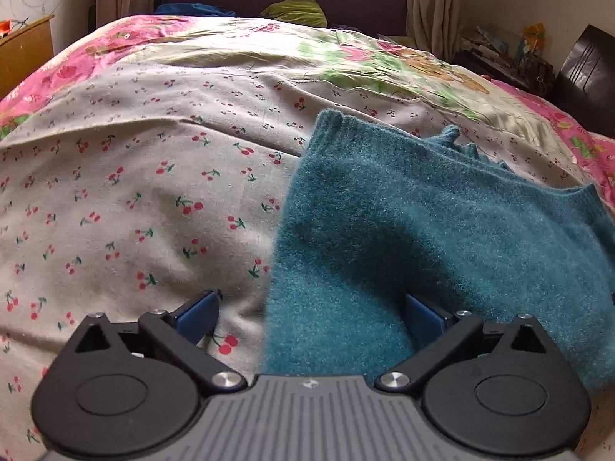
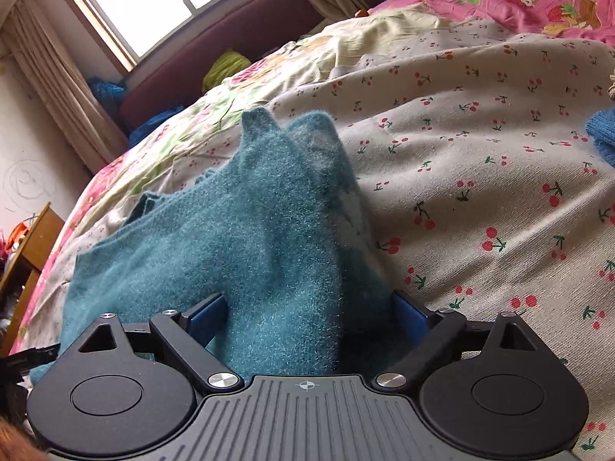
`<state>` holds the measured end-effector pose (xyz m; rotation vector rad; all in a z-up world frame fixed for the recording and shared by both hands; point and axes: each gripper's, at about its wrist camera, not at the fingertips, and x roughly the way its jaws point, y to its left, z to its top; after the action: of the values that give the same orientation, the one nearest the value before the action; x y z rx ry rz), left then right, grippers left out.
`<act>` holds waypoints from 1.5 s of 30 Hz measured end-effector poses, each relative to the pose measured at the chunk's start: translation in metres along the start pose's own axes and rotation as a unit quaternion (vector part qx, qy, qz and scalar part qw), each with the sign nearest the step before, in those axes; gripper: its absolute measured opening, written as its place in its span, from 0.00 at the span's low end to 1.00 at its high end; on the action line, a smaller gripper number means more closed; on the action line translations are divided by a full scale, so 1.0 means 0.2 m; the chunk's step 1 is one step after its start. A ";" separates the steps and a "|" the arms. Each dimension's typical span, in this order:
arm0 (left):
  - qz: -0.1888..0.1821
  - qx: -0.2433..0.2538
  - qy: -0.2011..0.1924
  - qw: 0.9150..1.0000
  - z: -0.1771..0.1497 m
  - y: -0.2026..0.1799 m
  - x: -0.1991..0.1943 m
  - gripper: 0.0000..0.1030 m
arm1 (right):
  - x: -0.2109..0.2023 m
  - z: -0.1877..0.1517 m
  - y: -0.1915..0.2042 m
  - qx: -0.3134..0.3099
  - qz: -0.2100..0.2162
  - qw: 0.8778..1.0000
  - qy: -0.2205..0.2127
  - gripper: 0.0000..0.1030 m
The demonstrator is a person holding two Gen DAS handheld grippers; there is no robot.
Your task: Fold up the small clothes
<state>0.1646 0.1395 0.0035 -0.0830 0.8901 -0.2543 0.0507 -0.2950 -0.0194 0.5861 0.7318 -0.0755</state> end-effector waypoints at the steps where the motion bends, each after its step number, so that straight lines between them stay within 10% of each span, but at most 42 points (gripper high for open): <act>1: -0.008 -0.011 0.001 1.000 -0.01 0.01 -0.01 1.00 | -0.01 0.00 -0.01 0.008 0.004 1.000 0.002 0.88; 6: -0.042 0.002 0.004 0.999 -0.02 -0.02 -0.09 0.69 | -0.08 0.01 -0.04 0.024 0.024 0.999 0.004 0.59; 14: -0.031 -0.005 0.015 0.999 0.01 -0.04 0.02 0.87 | 0.00 0.02 -0.04 0.046 0.034 0.998 0.016 0.72; 18: -0.064 -0.019 0.028 0.997 -0.01 -0.02 -0.03 0.55 | -0.08 0.02 -0.01 0.039 0.029 0.999 0.014 0.46; 23: -0.047 0.004 0.023 0.999 -0.05 -0.04 -0.10 0.52 | -0.15 0.03 -0.03 0.040 0.027 0.999 0.016 0.35; 32: 0.014 0.079 -0.027 0.996 -0.04 -0.19 -0.20 0.51 | -0.18 -0.01 -0.10 0.084 0.040 0.996 -0.011 0.47; 45: -0.002 0.070 -0.116 0.991 0.09 -0.36 -0.39 0.51 | -0.27 -0.04 -0.21 0.118 0.071 0.990 -0.034 0.71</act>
<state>0.1181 0.0894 0.0872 0.0167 0.6381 -0.3040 -0.0053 -0.3334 -0.0096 0.8573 0.6169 -0.0499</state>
